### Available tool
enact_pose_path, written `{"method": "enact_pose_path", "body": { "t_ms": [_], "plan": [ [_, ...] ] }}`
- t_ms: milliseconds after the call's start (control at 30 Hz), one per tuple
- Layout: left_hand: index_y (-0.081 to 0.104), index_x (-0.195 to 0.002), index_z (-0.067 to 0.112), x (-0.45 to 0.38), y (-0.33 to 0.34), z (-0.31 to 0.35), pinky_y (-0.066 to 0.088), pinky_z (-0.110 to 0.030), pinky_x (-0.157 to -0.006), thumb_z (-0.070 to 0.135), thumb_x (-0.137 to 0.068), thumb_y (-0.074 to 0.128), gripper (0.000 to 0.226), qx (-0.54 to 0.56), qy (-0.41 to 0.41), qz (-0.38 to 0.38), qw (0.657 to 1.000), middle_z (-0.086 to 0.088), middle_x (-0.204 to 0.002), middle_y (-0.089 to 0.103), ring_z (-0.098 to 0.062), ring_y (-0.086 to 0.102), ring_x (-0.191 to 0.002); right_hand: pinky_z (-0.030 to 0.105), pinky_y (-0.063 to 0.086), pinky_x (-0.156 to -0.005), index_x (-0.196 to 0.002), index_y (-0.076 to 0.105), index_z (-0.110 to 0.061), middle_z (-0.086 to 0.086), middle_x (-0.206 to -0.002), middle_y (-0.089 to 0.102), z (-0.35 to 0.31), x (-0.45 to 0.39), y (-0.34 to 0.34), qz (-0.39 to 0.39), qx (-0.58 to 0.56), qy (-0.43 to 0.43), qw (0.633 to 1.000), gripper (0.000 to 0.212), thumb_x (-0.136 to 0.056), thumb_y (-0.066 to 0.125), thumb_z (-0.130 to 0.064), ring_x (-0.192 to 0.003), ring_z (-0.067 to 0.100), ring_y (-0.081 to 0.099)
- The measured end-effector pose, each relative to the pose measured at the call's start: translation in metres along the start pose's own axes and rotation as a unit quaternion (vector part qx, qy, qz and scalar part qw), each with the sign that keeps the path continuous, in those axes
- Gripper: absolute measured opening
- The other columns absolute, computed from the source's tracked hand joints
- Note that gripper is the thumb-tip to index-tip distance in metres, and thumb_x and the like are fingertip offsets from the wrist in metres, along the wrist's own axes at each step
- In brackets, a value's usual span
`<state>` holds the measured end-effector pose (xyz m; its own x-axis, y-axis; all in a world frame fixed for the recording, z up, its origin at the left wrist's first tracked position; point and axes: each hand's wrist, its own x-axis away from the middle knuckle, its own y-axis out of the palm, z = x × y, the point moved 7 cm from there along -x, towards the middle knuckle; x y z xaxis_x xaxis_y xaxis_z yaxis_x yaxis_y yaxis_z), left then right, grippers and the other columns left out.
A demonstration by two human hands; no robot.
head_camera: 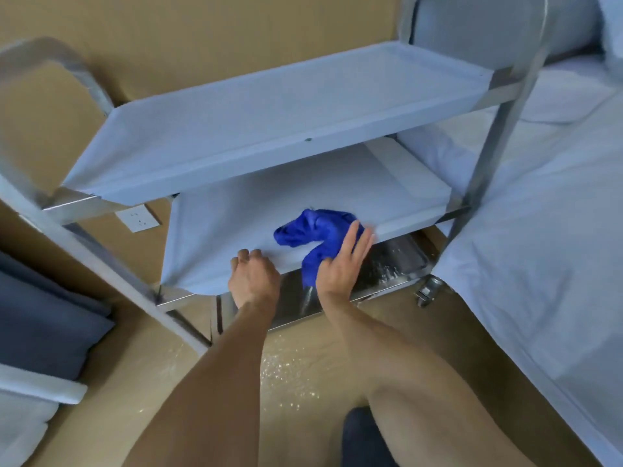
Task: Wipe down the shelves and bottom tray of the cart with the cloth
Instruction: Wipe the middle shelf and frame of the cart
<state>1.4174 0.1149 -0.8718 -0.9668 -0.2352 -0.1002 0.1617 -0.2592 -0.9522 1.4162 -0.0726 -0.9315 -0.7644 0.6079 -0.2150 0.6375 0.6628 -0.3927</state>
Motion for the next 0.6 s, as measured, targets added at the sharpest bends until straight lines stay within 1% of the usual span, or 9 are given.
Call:
{"method": "enact_pose_path", "body": {
  "t_ms": [67, 167, 200, 233, 300, 367, 467, 533, 600],
  "plan": [
    [0.063, -0.116, 0.005, -0.002, 0.014, 0.025, 0.045, -0.042, -0.082, 0.010, -0.094, 0.045, 0.029, 0.005, -0.020, -0.013, 1.000, -0.013, -0.122, 0.055, -0.031, 0.046, -0.119, 0.039, 0.018, -0.124, -0.160, 0.007, -0.015, 0.012, -0.166, -0.009, 0.019, -0.045, -0.031, 0.077, -0.055, 0.113, 0.989, 0.085, -0.085, 0.042, 0.009, -0.153, 0.030, -0.004],
    [0.065, -0.115, 0.006, -0.003, 0.032, 0.055, 0.046, -0.042, -0.083, 0.011, -0.094, 0.043, 0.031, -0.012, -0.015, -0.017, 1.000, -0.014, -0.121, 0.056, -0.033, 0.049, -0.119, 0.042, 0.018, -0.124, -0.159, -0.005, -0.023, 0.001, -0.164, -0.011, 0.051, -0.113, -0.079, 0.127, -0.064, 0.190, 0.971, 0.081, -0.095, 0.042, -0.008, -0.152, 0.033, 0.005],
    [0.066, -0.114, 0.006, -0.006, 0.034, 0.060, 0.047, -0.041, -0.082, 0.012, -0.095, 0.043, 0.031, -0.024, -0.015, -0.013, 1.000, -0.014, -0.119, 0.057, -0.034, 0.052, -0.116, 0.042, 0.019, -0.123, -0.159, -0.005, -0.022, 0.001, -0.164, -0.006, 0.062, -0.133, -0.096, 0.144, -0.061, 0.211, 0.965, 0.081, -0.095, 0.043, -0.011, -0.151, 0.034, 0.011],
    [0.067, -0.113, 0.007, -0.010, 0.034, 0.063, 0.048, -0.040, -0.080, 0.012, -0.095, 0.043, 0.030, -0.037, -0.020, -0.010, 0.999, -0.015, -0.117, 0.058, -0.035, 0.055, -0.112, 0.042, 0.019, -0.123, -0.159, -0.001, -0.019, 0.007, -0.165, 0.001, 0.074, -0.152, -0.110, 0.172, -0.035, 0.239, 0.955, 0.079, -0.095, 0.044, -0.013, -0.150, 0.035, 0.016],
    [0.068, -0.109, 0.008, -0.018, 0.033, 0.066, 0.048, -0.038, -0.079, 0.012, -0.094, 0.045, 0.028, -0.056, -0.031, -0.012, 0.998, -0.015, -0.114, 0.060, -0.037, 0.060, -0.105, 0.040, 0.012, -0.124, -0.159, 0.011, -0.014, 0.015, -0.164, 0.016, 0.097, -0.178, -0.130, 0.223, -0.016, 0.296, 0.929, 0.078, -0.092, 0.049, -0.017, -0.150, 0.033, 0.020],
    [0.070, -0.107, 0.008, -0.023, 0.033, 0.067, 0.048, -0.036, -0.079, 0.012, -0.094, 0.046, 0.028, -0.072, -0.031, -0.017, 0.997, -0.014, -0.113, 0.063, -0.036, 0.061, -0.104, 0.039, 0.014, -0.124, -0.158, 0.021, -0.014, 0.015, -0.161, 0.026, 0.107, -0.184, -0.133, 0.266, -0.040, 0.292, 0.918, 0.077, -0.088, 0.053, -0.020, -0.148, 0.030, 0.026],
    [0.070, -0.105, 0.008, -0.022, 0.035, 0.070, 0.049, -0.036, -0.077, 0.012, -0.093, 0.045, 0.028, -0.073, -0.028, -0.021, 0.997, -0.014, -0.110, 0.066, -0.035, 0.062, -0.103, 0.038, 0.025, -0.121, -0.154, 0.030, -0.009, 0.017, -0.157, 0.034, 0.100, -0.168, -0.125, 0.283, -0.072, 0.210, 0.933, 0.071, -0.087, 0.052, -0.008, -0.144, 0.032, 0.036],
    [0.070, -0.103, 0.007, -0.020, 0.034, 0.072, 0.049, -0.035, -0.077, 0.012, -0.092, 0.045, 0.028, -0.059, -0.034, -0.031, 0.997, -0.015, -0.108, 0.067, -0.035, 0.062, -0.102, 0.038, 0.033, -0.116, -0.154, 0.030, -0.006, 0.018, -0.158, 0.033, 0.086, -0.145, -0.109, 0.261, -0.080, 0.202, 0.941, 0.071, -0.087, 0.052, -0.001, -0.141, 0.035, 0.039],
    [0.069, -0.104, 0.005, -0.021, 0.032, 0.070, 0.049, -0.035, -0.079, 0.012, -0.091, 0.045, 0.028, -0.028, -0.056, -0.039, 0.997, -0.016, -0.108, 0.067, -0.035, 0.062, -0.102, 0.043, 0.041, -0.111, -0.157, 0.024, -0.011, 0.016, -0.162, 0.023, 0.060, -0.108, -0.080, 0.204, -0.074, 0.223, 0.950, 0.076, -0.088, 0.053, -0.002, -0.140, 0.036, 0.039]
  ]
}}
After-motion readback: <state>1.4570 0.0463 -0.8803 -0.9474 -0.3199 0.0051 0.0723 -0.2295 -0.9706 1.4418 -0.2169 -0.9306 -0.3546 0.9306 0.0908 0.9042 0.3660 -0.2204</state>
